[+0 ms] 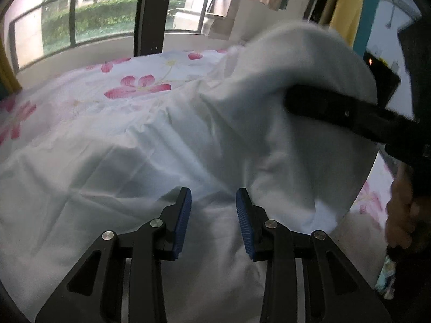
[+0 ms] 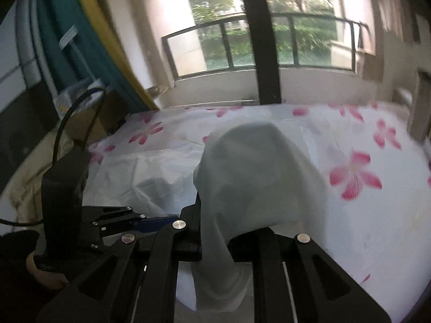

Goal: Fold large clothes

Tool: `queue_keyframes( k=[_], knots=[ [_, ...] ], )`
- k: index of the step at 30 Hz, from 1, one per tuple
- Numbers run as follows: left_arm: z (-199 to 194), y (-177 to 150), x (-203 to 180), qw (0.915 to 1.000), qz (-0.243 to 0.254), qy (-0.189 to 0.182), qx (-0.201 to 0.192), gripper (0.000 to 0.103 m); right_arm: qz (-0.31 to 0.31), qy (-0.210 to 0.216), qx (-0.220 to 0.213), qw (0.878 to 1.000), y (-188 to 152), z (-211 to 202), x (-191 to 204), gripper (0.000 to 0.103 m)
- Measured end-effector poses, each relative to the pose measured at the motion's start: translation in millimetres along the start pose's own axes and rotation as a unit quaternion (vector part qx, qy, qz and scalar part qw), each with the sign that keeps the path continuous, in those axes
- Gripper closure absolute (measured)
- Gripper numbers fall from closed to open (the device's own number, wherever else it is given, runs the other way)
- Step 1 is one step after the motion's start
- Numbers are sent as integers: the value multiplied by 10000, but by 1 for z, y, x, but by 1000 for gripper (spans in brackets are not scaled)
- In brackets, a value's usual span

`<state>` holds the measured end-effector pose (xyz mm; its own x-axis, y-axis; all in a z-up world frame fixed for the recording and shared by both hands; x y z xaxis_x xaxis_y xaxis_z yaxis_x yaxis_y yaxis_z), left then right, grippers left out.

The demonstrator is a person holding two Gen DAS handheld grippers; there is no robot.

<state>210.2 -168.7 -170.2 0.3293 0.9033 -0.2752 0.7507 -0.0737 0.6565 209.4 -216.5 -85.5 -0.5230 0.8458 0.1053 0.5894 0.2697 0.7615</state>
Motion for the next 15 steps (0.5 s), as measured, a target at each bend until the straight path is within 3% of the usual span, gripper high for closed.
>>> queue_keyframes(
  k=[2,6,9,15],
  knots=[
    [-15,6,-2,9995,258,147,-115,67,-178,-115,36,9998,2,1,7,91],
    [-67,22,2,9966,328,-62,-749,67,-432,-381,153,9982,6,4,13,91],
    [-101,23,34,9946,32,105,-1033,67,-618,-633,208,9959,7,7,20,91],
    [-136,2,110,9890,-665,598,-1176,67,-1071,-876,303,9899,10,16,50,88]
  ],
)
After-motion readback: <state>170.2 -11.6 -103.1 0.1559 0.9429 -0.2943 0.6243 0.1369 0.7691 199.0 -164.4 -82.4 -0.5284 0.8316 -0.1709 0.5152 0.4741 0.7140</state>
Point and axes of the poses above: each gripper's, at about its wrist camera, not at the fingertips, and z roughly the way its jaws point, x to its left, y to its top, the point moved 10 cm from there along z, roughly the way its jaws point, and after that the axes turned 7 degrees about -y, right-handed, at the moved point
